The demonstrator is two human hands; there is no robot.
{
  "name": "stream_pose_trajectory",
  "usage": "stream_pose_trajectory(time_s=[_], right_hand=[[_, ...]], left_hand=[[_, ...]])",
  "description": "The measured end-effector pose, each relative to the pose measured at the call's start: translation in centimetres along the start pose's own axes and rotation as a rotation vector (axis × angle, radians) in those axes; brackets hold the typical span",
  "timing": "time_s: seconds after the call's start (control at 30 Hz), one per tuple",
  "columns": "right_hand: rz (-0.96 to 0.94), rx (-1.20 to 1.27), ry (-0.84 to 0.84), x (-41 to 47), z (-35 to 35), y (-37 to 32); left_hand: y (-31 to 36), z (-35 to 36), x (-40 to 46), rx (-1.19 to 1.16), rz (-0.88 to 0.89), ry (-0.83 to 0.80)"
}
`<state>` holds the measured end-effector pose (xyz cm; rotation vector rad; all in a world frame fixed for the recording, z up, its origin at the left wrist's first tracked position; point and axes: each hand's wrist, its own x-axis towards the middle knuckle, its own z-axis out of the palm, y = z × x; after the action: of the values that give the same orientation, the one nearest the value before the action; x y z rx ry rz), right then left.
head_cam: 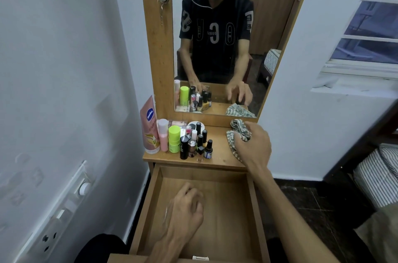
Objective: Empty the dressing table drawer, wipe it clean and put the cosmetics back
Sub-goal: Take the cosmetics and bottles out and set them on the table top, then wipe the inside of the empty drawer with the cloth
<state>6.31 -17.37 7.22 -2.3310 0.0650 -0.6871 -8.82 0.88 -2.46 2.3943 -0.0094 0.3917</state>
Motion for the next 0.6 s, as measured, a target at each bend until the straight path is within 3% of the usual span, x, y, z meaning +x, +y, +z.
stream_pose_trajectory(time_s=[0.17,0.4,0.6], right_hand=[[-0.065,-0.37,-0.435,2.4,2.5,2.2],[-0.128,-0.341,-0.333,0.1,1.5,3.0],[-0.121,-0.223,-0.342,-2.4,-1.2,2.4]], left_hand=[[-0.1,0.0,0.0,0.001,-0.017,-0.033],[-0.1,-0.1,0.1,-0.016,-0.012,-0.038],[-0.2,-0.5,-0.1,0.016,0.001,-0.043]])
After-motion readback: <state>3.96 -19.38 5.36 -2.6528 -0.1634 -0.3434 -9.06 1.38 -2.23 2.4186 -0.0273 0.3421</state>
